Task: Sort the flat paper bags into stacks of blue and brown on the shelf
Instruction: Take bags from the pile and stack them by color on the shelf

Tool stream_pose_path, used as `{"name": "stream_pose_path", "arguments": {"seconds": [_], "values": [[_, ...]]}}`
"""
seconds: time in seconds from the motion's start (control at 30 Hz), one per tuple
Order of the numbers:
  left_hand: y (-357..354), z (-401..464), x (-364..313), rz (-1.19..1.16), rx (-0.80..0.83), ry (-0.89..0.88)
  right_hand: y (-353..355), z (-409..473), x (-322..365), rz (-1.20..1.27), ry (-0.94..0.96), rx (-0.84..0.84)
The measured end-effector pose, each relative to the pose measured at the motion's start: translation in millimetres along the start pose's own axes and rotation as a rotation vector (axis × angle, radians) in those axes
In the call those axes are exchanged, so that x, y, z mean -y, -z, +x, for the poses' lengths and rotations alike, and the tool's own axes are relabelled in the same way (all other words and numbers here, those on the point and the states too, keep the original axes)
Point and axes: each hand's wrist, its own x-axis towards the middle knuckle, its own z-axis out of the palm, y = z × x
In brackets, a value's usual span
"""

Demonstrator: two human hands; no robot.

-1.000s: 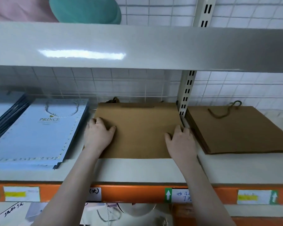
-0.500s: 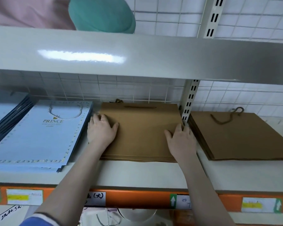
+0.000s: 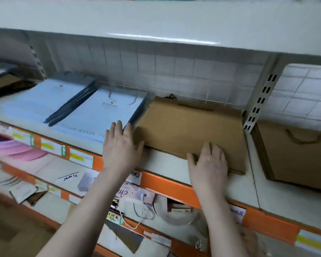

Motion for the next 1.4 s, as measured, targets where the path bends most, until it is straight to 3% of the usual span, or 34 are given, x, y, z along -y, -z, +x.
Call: {"name": "stream_pose_path", "arguments": {"seconds": [0.13, 0.4, 0.63, 0.93, 1.13, 1.4], "values": [[18, -18, 44, 0.065, -0.011, 0.082, -16, -14, 39, 0.056, 0.096, 0.026], [51, -31, 149, 0.006, -0.184, 0.185, -39, -46, 141, 0.096, 0.307, -0.01], [93, -33, 298, -0.007, -0.291, 0.226, -84, -85, 280, 0.126, 0.408, 0.066], [142, -21, 466, 0.042, -0.25, 0.335, -130, -136, 451, 0.179, 0.5, 0.09], [148, 10, 532, 0.009, -0.289, 0.43, -153, -127, 528, 0.124, 0.58, 0.103], [139, 95, 629, 0.085, -0.289, 0.42, -214, -75, 633, 0.106, 0.573, 0.132]]}}
